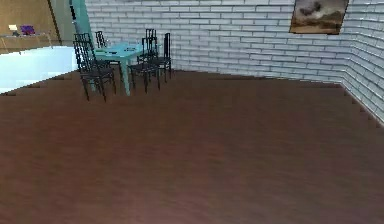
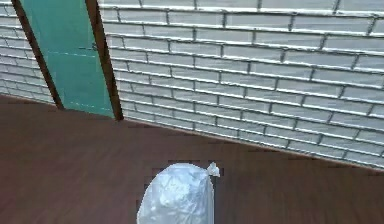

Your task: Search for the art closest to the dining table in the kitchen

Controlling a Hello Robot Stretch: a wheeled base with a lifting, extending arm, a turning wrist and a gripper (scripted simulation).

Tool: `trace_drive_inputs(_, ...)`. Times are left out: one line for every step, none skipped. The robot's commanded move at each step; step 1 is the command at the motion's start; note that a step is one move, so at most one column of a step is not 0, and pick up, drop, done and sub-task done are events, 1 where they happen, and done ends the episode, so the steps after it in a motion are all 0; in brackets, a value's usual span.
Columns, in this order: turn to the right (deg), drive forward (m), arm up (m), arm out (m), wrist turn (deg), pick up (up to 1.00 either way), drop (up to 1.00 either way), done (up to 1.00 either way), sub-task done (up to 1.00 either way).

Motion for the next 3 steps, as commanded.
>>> trace_drive_inputs(21.0,0.0,0.0,0.0,0.0,0.0,0.0,0.0,0.0)
trace_drive_inputs(3.0,0.0,0.0,0.0,0.0,0.0,0.0,0.0,0.0)
trace_drive_inputs(0.0,1.0,0.0,0.0,0.0,0.0,0.0,0.0,0.0)
